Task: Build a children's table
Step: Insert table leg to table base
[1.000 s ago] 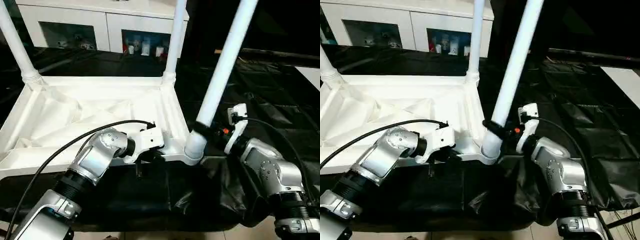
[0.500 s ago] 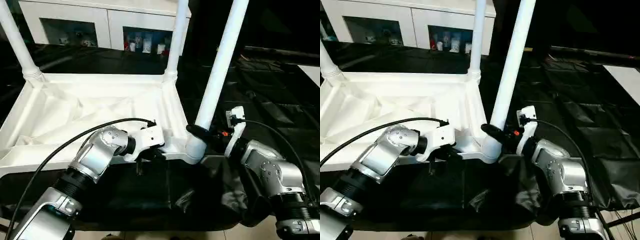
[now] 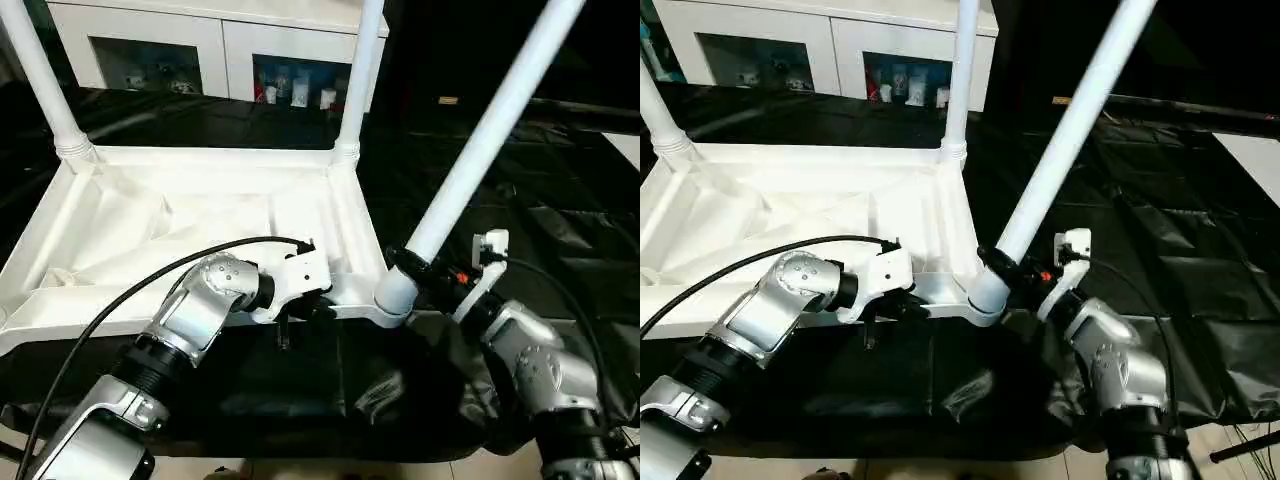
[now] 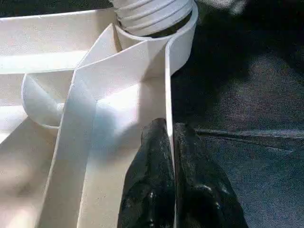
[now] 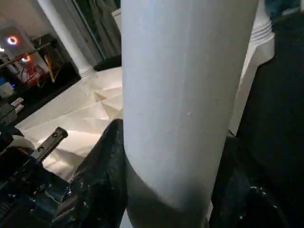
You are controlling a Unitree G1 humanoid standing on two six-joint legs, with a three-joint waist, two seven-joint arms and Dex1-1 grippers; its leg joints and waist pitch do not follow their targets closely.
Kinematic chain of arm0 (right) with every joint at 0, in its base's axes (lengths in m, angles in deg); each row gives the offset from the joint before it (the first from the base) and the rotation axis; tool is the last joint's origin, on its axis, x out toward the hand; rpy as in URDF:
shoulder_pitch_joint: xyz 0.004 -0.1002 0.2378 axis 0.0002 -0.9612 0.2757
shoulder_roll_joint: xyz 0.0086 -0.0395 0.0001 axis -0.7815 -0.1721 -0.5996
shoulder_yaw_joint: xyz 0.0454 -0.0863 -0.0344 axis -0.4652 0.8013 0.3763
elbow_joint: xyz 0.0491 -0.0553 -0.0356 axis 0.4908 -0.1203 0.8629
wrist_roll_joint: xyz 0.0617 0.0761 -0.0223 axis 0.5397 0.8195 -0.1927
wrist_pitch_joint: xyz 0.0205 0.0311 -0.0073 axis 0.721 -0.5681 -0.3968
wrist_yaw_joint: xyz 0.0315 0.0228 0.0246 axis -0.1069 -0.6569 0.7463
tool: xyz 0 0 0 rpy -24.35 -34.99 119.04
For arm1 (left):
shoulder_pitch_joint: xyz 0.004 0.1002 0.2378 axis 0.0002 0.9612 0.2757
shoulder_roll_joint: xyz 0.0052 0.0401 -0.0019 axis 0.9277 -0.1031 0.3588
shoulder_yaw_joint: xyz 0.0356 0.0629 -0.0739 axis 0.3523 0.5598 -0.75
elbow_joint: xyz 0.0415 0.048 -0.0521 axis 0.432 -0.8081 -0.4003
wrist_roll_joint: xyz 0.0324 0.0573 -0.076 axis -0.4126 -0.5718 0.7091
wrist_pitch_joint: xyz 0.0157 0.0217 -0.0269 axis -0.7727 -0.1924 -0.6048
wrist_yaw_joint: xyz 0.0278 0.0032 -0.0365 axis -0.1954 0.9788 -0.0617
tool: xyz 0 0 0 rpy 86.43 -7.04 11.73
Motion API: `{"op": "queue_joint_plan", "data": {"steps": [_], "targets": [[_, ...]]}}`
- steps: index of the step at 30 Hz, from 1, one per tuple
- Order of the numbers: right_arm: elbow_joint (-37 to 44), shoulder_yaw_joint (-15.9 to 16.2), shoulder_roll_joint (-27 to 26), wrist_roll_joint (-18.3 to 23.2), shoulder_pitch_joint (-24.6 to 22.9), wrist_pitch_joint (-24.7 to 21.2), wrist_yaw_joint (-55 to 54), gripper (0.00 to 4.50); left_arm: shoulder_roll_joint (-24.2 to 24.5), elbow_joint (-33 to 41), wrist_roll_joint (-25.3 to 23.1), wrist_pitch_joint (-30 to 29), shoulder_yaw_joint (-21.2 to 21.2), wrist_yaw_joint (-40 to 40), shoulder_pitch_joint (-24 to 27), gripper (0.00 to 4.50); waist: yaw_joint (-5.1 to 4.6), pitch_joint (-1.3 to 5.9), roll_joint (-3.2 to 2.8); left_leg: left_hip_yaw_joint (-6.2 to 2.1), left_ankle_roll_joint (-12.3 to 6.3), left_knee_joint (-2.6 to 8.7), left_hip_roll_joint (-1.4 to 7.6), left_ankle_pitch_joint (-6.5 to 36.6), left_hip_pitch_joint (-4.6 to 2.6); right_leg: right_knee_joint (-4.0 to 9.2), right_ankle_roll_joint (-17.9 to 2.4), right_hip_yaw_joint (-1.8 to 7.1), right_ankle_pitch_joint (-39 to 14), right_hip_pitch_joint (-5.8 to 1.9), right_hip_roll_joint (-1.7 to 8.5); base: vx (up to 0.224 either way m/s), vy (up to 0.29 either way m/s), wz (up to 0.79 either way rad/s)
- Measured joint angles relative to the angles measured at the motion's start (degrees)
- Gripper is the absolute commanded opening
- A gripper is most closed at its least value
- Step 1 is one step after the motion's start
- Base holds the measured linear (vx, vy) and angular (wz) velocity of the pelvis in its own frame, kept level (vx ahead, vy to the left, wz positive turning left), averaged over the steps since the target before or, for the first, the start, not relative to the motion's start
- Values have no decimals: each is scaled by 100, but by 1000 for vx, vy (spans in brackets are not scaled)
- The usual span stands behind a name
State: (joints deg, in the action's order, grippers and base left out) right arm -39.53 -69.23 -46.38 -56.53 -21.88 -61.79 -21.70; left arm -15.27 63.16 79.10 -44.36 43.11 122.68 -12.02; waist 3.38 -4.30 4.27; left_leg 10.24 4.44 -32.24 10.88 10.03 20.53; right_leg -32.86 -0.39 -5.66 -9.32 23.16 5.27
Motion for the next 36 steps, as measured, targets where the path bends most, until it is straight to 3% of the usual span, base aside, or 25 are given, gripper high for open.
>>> {"op": "queue_joint_plan", "data": {"steps": [10,15,22,27,30,36], "targets": [[391,239,-274,-484,-664,1250,-265,184,-12,-74,3,79,1,-10,-13,0,-2,8,-16,-2,0,45,-4,0,-2,78,1,-13,0,-16,0,0,0,0],[470,256,-379,-551,-795,1547,-405,184,-38,-132,5,103,1,-25,-41,0,9,0,-44,-2,-1,48,-4,1,-2,81,1,-14,-1,-16,0,0,0,0],[598,548,-265,-985,-1021,2103,-474,184,-36,-163,6,161,4,-40,-40,0,5,-3,-57,-4,-1,51,-6,1,-4,90,3,-15,-2,-21,0,0,0,0],[623,703,-10,-1160,-1012,2081,-318,184,9,-189,0,187,4,-79,-40,0,-35,-10,-57,-47,-1,58,-2,1,-11,164,7,-78,-5,-56,0,0,0,0],[590,756,112,-1162,-854,1834,-177,184,70,-190,-2,207,4,-75,-40,0,-89,-22,-76,-101,-1,80,6,2,-15,275,7,-165,-6,-104,2,0,0,0],[468,858,516,-1044,-369,1123,403,184,188,-189,18,334,11,106,-42,0,-150,-42,-84,-105,-2,84,-4,2,-42,293,6,-166,-6,-127,8,0,0,0]]}}
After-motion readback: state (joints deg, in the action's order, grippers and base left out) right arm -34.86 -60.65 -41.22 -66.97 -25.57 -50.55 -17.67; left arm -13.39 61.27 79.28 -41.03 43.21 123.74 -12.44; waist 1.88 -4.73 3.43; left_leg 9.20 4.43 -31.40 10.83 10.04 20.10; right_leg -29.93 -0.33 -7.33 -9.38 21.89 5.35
